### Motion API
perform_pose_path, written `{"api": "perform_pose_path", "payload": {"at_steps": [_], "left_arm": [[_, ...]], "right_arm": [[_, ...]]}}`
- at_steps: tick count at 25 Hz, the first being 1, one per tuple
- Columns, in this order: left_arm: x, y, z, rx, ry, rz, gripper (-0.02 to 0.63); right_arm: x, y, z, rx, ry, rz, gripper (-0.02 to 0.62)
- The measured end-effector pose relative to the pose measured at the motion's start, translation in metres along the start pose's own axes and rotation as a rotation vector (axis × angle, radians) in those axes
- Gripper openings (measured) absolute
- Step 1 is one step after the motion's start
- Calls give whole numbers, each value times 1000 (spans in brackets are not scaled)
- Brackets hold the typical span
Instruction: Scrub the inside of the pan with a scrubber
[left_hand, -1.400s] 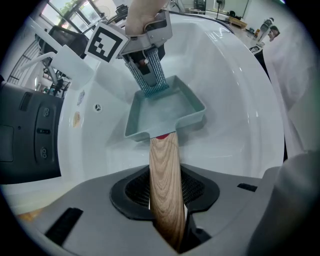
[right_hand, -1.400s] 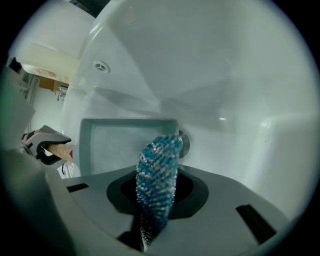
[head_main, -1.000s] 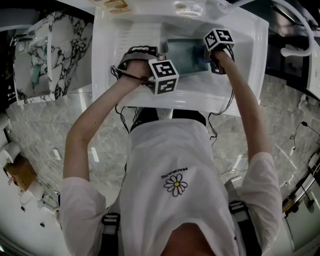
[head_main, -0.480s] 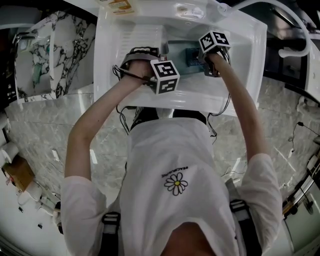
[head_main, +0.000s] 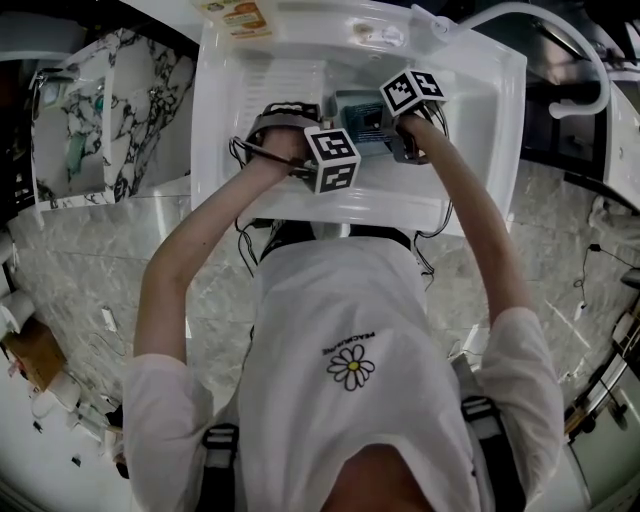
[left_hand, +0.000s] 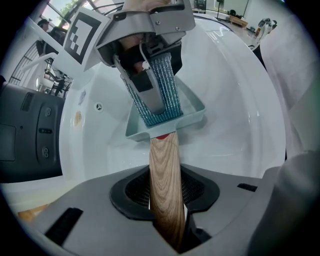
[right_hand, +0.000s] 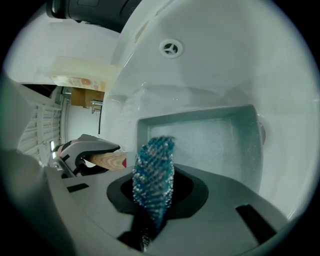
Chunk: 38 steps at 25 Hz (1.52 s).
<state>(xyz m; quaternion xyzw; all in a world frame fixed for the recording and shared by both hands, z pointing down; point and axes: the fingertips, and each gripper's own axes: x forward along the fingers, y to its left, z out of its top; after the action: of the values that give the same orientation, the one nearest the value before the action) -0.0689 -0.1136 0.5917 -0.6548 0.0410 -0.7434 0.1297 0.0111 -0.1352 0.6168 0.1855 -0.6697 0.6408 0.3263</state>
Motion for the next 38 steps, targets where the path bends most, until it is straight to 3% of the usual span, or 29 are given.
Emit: {"api": "perform_pose_path", "payload": {"at_steps": [7, 18, 21, 30, 35, 38], "left_arm": [[0, 1, 1, 1, 1, 3, 130], [0, 0, -1, 3, 1, 5, 130], [0, 0, 0, 3, 1, 6, 130], [0, 0, 0, -1, 4, 0, 129], [0, 0, 1, -3, 4, -4, 129], [0, 0, 0, -6, 6, -4, 129]], "right_arm": [[5, 22, -1, 49, -13, 169, 57], [0, 25, -1, -9, -5, 157, 57], [-17, 11, -3, -40, -4, 98, 57], [-52, -84, -17, -38, 31, -201, 57], [-51, -111, -27, -98, 113, -361, 57], [-46, -116, -27, -93, 125, -397, 57]]}}
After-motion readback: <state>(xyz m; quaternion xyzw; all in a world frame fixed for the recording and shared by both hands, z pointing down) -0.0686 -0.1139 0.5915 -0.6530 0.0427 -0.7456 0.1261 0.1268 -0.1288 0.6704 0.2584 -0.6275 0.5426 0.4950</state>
